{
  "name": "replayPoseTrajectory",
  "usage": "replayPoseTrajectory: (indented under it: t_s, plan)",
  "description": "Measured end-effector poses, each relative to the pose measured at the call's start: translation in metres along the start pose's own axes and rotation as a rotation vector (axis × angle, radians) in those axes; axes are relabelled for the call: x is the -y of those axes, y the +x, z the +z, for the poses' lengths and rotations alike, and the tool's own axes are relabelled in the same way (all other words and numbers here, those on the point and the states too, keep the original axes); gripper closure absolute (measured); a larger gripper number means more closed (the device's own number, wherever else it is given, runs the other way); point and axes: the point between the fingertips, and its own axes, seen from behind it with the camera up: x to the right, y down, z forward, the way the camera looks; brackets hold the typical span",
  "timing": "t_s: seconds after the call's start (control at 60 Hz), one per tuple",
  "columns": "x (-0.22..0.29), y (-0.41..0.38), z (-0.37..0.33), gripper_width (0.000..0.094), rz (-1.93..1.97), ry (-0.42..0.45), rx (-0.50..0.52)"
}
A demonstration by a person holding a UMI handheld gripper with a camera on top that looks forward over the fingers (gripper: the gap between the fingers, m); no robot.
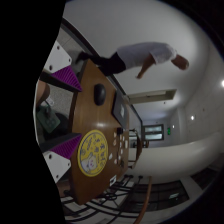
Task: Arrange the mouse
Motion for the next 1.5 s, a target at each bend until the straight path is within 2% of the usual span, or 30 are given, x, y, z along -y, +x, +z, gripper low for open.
replayPoseTrajectory:
  t_s: [0.233,0.35,0.45,0.467,0.55,0.733,0.767,0.817,0.85,0.933,0.983,1.067,1.083,1.25,1.35,1.4,1.5]
  plan:
    - [-0.019,-0.044,0.053,0.0106,-0.05,-0.033,0.136]
    - [-0.025,-0.049,0.093,0.0104,-0.08,-0.072,0.136]
    - [-0.029,-0.046,0.107,0.0116,-0.078,-0.143,0.104]
    - [-0.031,-0.045,0.111,0.0085,-0.066,-0.157,0.106]
    - [-0.028,-0.034,0.118,0.0126,-0.053,-0.171,0.076]
    - [-0.017,-0.026,0.139,0.0123,-0.023,-0.221,0.032]
    - [-0.019,-0.027,0.139,0.0138,-0.029,-0.223,0.023]
    - [-0.022,-0.016,0.136,0.0294,-0.071,-0.225,-0.032]
    - [-0.023,-0.014,0.13,0.0404,-0.078,-0.218,-0.029]
    - [-0.029,-0.025,0.117,0.054,-0.089,-0.227,0.022]
    - [-0.029,-0.025,0.101,0.0588,-0.086,-0.231,0.06]
    - [-0.026,-0.031,0.063,0.06,-0.111,-0.217,0.129]
    - [-0.016,-0.021,0.052,0.06,-0.104,-0.186,0.15]
    - [0.109,0.012,-0.079,0.0602,-0.153,0.127,0.101]
    - [0.143,0.102,-0.149,0.0603,-0.132,0.22,-0.054]
    - [0.131,0.139,-0.158,0.0604,-0.103,0.189,-0.128]
    - [0.048,0.212,-0.155,0.0603,0.002,0.02,-0.182]
